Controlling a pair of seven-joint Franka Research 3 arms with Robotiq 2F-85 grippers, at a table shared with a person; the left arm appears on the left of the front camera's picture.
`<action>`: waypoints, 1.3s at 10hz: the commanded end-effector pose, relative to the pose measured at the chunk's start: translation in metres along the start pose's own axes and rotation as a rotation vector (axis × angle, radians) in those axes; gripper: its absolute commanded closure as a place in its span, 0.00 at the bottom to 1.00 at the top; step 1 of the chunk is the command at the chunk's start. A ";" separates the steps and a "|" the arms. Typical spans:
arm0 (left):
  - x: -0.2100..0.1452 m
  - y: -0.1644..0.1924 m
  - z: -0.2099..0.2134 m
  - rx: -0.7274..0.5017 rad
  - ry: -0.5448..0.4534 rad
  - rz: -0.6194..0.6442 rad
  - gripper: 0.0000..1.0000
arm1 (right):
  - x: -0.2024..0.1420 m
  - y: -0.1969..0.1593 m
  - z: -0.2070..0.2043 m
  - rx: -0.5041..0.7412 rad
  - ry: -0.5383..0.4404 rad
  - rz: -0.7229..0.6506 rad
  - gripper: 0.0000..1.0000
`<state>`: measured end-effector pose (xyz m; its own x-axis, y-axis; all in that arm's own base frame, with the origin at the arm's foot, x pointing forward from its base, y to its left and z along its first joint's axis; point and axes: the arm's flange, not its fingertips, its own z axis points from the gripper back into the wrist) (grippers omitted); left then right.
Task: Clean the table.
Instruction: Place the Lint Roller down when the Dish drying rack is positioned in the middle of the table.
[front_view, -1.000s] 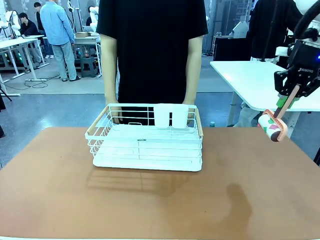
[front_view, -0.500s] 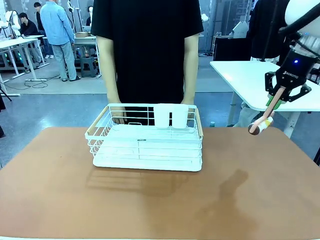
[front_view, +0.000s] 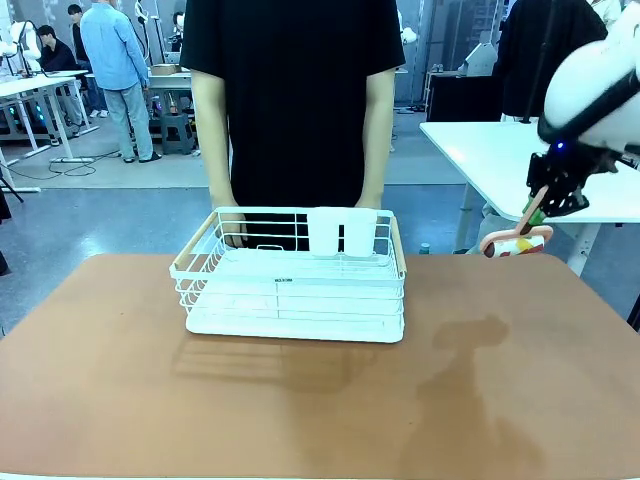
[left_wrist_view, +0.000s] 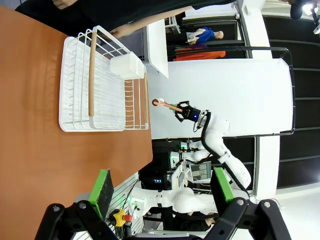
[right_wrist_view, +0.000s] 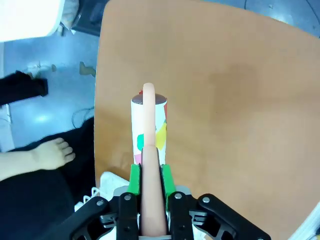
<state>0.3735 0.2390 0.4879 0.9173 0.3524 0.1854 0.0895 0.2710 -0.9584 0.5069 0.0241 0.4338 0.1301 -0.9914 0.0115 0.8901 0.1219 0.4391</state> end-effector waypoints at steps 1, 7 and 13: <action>-0.002 -0.001 0.003 -0.016 0.000 -0.009 0.00 | -0.011 -0.020 -0.026 0.058 -0.053 -0.058 0.79; -0.002 -0.001 0.003 -0.016 0.000 -0.009 0.00 | 0.005 -0.030 -0.075 0.022 0.063 -0.099 0.79; -0.002 -0.001 0.003 -0.016 0.000 -0.009 0.00 | 0.009 -0.029 -0.089 -0.054 0.050 -0.096 0.79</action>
<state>0.3735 0.2390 0.4878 0.9173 0.3524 0.1853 0.0895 0.2710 -0.9584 0.5158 0.0104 0.3365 0.0538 -0.9949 -0.0854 0.9160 0.0152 0.4008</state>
